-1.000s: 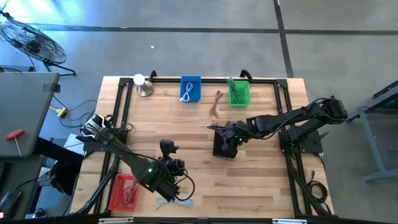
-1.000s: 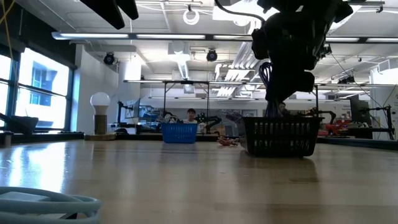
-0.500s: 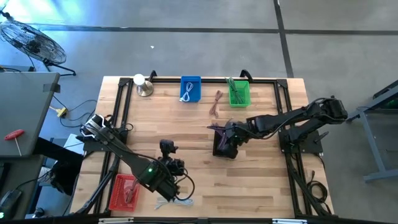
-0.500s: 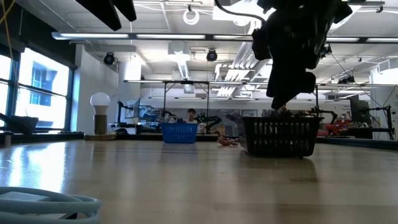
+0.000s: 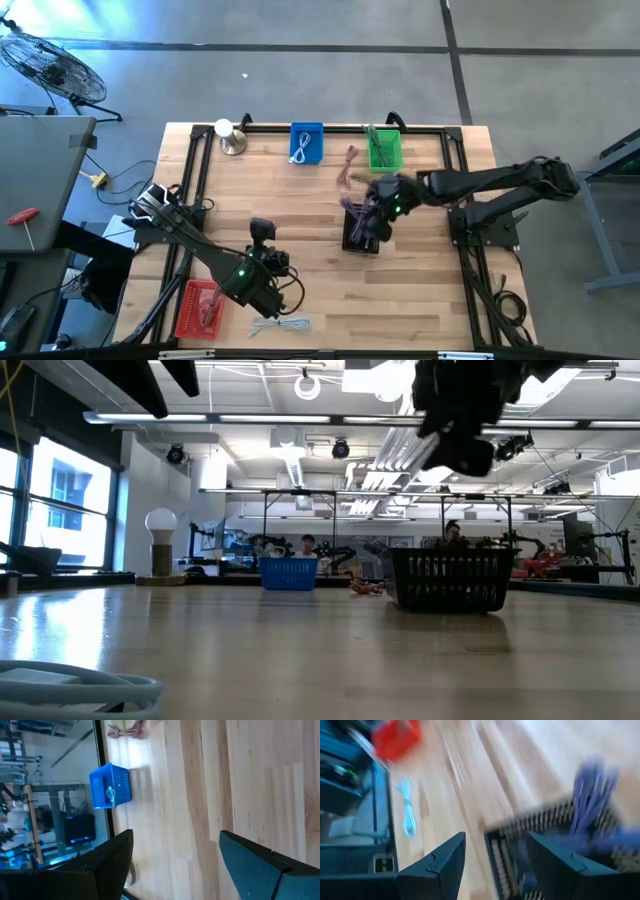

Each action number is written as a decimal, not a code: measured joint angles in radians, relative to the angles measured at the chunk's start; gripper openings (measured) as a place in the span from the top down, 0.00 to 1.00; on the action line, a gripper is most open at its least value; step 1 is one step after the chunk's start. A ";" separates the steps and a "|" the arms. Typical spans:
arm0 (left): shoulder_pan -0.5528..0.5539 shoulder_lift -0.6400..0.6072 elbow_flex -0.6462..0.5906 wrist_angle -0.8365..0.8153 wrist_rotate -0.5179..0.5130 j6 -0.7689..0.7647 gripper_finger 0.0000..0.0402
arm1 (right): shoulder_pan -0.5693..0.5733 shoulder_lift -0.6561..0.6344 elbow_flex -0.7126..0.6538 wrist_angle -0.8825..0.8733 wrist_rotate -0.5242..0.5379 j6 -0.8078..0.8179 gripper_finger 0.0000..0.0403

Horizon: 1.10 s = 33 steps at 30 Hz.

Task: Pick & Place USB Port
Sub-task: Put the pink charger cable into the red bin

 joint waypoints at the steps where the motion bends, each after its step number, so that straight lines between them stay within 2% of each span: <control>1: 0.000 -0.002 0.000 -0.001 -0.002 0.004 0.28 | -0.017 -0.020 0.000 0.027 -0.001 -0.039 0.50; 3: 0.000 -0.008 0.000 -0.005 -0.014 -0.004 0.28 | -0.051 -0.051 0.000 0.084 -0.025 -0.148 0.50; 6: 0.013 -0.007 0.000 -0.002 -0.050 -0.027 0.28 | -0.105 -0.077 0.000 0.183 -0.119 -0.323 0.50; 9: 0.033 -0.007 0.000 -0.003 -0.060 -0.042 0.28 | -0.167 -0.082 0.007 0.256 -0.191 -0.431 0.50; 14: 0.098 -0.007 0.000 -0.002 -0.061 0.033 0.28 | -0.301 -0.071 0.130 0.184 -0.182 -0.576 0.50; 21: 0.235 -0.007 0.000 0.001 -0.079 0.118 0.28 | -0.487 -0.060 0.433 -0.051 -0.136 -0.816 0.50; 24: 0.310 -0.007 0.000 0.034 -0.079 0.141 0.28 | -0.536 -0.028 0.598 -0.185 0.017 -0.878 0.50; 27: 0.381 -0.007 0.000 0.069 -0.079 0.168 0.28 | -0.572 0.038 0.772 -0.319 0.111 -0.964 0.50; 33: 0.488 -0.007 0.000 0.084 -0.029 0.191 0.28 | -0.636 0.251 1.099 -0.550 0.110 -1.043 0.50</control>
